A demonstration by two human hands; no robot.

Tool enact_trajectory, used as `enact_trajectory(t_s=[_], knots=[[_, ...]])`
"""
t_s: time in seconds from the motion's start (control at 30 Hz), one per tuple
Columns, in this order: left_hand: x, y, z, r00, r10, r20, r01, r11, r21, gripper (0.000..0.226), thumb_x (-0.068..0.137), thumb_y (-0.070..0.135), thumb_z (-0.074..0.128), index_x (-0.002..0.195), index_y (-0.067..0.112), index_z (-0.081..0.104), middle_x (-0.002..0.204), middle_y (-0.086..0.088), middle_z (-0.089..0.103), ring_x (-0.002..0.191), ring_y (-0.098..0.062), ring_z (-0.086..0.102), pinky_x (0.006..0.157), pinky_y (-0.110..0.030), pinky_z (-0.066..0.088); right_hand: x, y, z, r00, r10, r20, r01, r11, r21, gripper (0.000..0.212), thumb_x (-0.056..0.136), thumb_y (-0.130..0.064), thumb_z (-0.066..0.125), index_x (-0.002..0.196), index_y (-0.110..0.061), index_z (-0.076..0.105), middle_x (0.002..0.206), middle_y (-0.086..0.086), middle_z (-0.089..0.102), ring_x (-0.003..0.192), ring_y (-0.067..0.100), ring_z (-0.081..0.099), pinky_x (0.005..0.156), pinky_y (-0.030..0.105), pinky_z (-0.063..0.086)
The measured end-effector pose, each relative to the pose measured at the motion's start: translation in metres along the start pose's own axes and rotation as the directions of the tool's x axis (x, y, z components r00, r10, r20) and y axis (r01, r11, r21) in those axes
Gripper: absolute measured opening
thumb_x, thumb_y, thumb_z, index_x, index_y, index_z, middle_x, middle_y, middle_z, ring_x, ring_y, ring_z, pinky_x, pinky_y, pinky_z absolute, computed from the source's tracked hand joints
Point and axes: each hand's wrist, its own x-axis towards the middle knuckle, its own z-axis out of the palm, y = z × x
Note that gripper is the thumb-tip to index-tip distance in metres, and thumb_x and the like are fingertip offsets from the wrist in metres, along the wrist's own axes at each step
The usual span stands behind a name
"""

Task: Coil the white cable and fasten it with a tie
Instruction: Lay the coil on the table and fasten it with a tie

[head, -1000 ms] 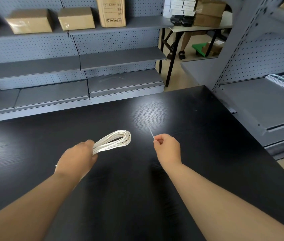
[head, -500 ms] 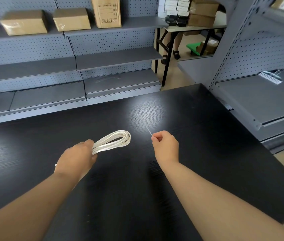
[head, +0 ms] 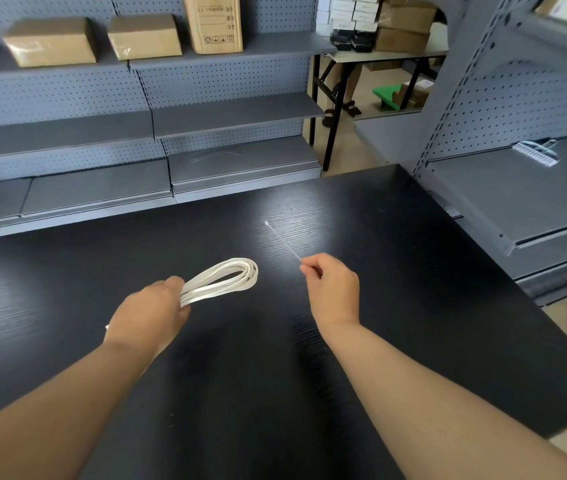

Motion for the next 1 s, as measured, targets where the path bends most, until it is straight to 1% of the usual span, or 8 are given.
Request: enact_trajectory(t_s=[0.1,0.2,0.37,0.53,0.63,0.7,0.8,1.0], knots=[[-0.002,0.003,-0.001,1.0,-0.006,-0.006,0.006,1.0,-0.002,0.012,0.091,0.025,0.045,0.093,0.014,0.049,0.08,-0.002,0.052,0.068,-0.027,0.052,0.059,-0.031,0.038,0.0,0.001,-0.004,1.0,0.01,-0.008,-0.01,0.999,0.05,0.009,0.087,-0.011,0.06,0.085,-0.01,0.069,0.084,0.001,0.068,0.08,0.016,0.06,0.071,0.022,0.046],[-0.003,0.007,0.0,1.0,-0.005,-0.017,0.004,1.0,-0.014,0.011,0.091,0.024,0.044,0.092,0.014,0.048,0.078,-0.002,0.051,0.067,-0.027,0.052,0.058,-0.031,0.037,-0.002,0.002,-0.005,0.995,0.1,0.023,-0.102,0.982,0.158,0.01,0.088,-0.009,0.059,0.083,-0.015,0.066,0.081,-0.001,0.066,0.079,0.015,0.061,0.072,0.021,0.047],[-0.005,0.015,0.001,1.0,0.0,-0.021,-0.001,1.0,-0.024,0.01,0.091,0.023,0.044,0.091,0.013,0.047,0.077,-0.001,0.05,0.066,-0.027,0.051,0.058,-0.031,0.037,-0.005,0.006,-0.001,0.977,0.197,0.078,-0.211,0.938,0.276,0.019,0.087,-0.005,0.058,0.077,-0.022,0.059,0.075,-0.004,0.064,0.08,0.019,0.066,0.081,0.034,0.055],[-0.006,0.027,0.003,0.999,-0.042,-0.034,0.039,0.994,-0.1,0.013,0.091,0.022,0.043,0.093,0.011,0.05,0.077,-0.004,0.053,0.068,-0.029,0.053,0.058,-0.032,0.039,-0.006,0.009,0.003,0.956,0.27,0.114,-0.293,0.893,0.341,0.014,0.086,-0.004,0.058,0.084,-0.018,0.059,0.074,-0.005,0.064,0.076,0.016,0.066,0.078,0.03,0.056],[-0.002,0.038,0.004,0.998,-0.045,-0.037,0.039,0.987,-0.156,0.014,0.091,0.022,0.045,0.094,0.01,0.051,0.079,-0.006,0.054,0.07,-0.03,0.054,0.06,-0.033,0.039,-0.01,0.01,0.007,0.927,0.325,0.189,-0.375,0.836,0.4,0.013,0.086,-0.001,0.058,0.087,-0.014,0.057,0.075,-0.003,0.062,0.069,0.012,0.062,0.072,0.025,0.055],[0.001,0.047,0.006,0.999,-0.039,-0.035,0.031,0.98,-0.198,0.013,0.091,0.022,0.045,0.093,0.01,0.05,0.077,-0.006,0.054,0.068,-0.029,0.054,0.059,-0.032,0.038,-0.012,0.01,0.01,0.905,0.361,0.227,-0.425,0.804,0.416,0.015,0.086,0.0,0.059,0.084,-0.015,0.055,0.078,0.001,0.063,0.068,0.011,0.061,0.071,0.024,0.055],[0.006,0.057,0.012,0.999,-0.052,-0.004,0.05,0.966,-0.253,0.012,0.092,0.022,0.044,0.087,0.012,0.047,0.074,-0.005,0.053,0.066,-0.028,0.054,0.056,-0.03,0.037,-0.013,0.011,0.018,0.879,0.39,0.275,-0.474,0.779,0.411,0.021,0.085,-0.002,0.06,0.079,-0.02,0.052,0.081,0.002,0.065,0.07,0.012,0.062,0.074,0.028,0.055],[0.016,0.065,0.03,0.996,-0.025,0.084,0.046,0.962,-0.268,0.013,0.092,0.024,0.044,0.083,0.014,0.044,0.077,-0.004,0.051,0.068,-0.026,0.052,0.058,-0.031,0.038,-0.016,0.015,0.035,0.842,0.394,0.369,-0.523,0.764,0.378,0.019,0.085,-0.003,0.06,0.081,-0.02,0.052,0.084,0.003,0.068,0.068,0.011,0.062,0.068,0.026,0.052]])
